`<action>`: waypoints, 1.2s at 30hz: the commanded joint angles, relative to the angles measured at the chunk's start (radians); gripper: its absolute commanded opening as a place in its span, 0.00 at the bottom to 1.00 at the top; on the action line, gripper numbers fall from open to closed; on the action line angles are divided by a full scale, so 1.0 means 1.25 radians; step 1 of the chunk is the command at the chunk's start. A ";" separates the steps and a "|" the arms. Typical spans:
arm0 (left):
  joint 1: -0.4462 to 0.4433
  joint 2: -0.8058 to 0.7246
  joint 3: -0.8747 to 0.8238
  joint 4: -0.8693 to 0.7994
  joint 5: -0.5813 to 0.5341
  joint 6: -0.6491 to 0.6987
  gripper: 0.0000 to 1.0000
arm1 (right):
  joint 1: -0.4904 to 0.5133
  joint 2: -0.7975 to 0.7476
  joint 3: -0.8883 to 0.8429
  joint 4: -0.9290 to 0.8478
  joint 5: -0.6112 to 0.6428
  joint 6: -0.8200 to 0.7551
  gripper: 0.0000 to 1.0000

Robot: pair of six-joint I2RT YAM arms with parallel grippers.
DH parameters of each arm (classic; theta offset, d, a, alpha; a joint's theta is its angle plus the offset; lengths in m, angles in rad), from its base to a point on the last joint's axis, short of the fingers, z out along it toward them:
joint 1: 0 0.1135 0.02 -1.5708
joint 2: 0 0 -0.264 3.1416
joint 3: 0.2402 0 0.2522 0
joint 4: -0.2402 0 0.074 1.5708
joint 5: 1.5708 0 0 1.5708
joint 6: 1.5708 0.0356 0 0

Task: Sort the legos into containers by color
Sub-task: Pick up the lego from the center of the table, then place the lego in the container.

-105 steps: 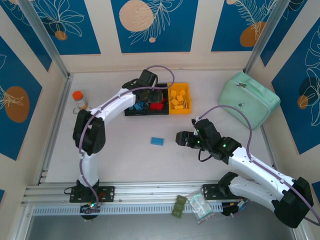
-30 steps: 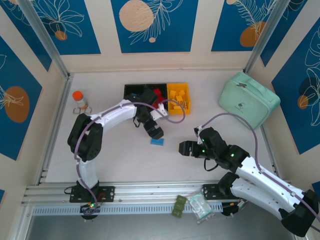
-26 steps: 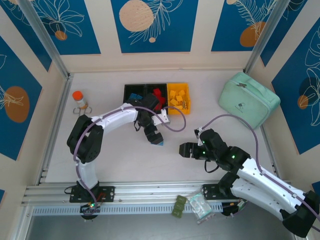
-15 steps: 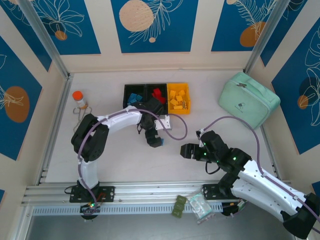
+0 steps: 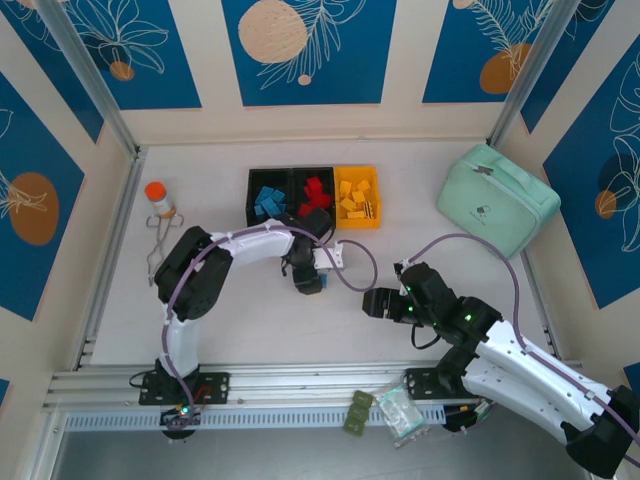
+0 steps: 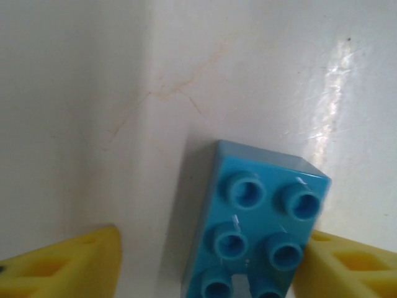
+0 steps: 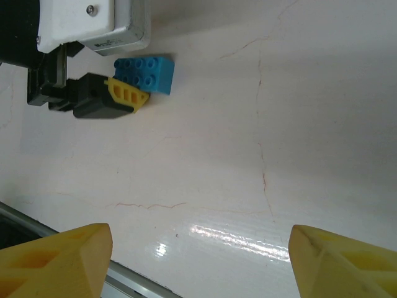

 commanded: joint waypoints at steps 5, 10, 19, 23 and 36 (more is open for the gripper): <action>-0.018 0.027 0.001 -0.036 0.023 -0.049 0.44 | -0.008 -0.009 -0.005 0.002 0.017 0.007 0.75; -0.018 0.033 0.015 -0.054 0.015 -0.087 0.24 | -0.010 -0.011 -0.008 0.002 0.020 0.010 0.75; -0.011 -0.030 -0.007 -0.003 0.014 -0.182 0.22 | -0.011 -0.011 -0.014 0.012 0.018 0.010 0.75; 0.010 -0.089 -0.020 0.023 0.039 -0.248 0.22 | -0.011 -0.012 -0.008 0.017 0.016 0.003 0.75; 0.135 -0.292 -0.113 0.139 0.117 -0.451 0.24 | -0.012 0.100 0.061 0.129 -0.042 -0.068 0.76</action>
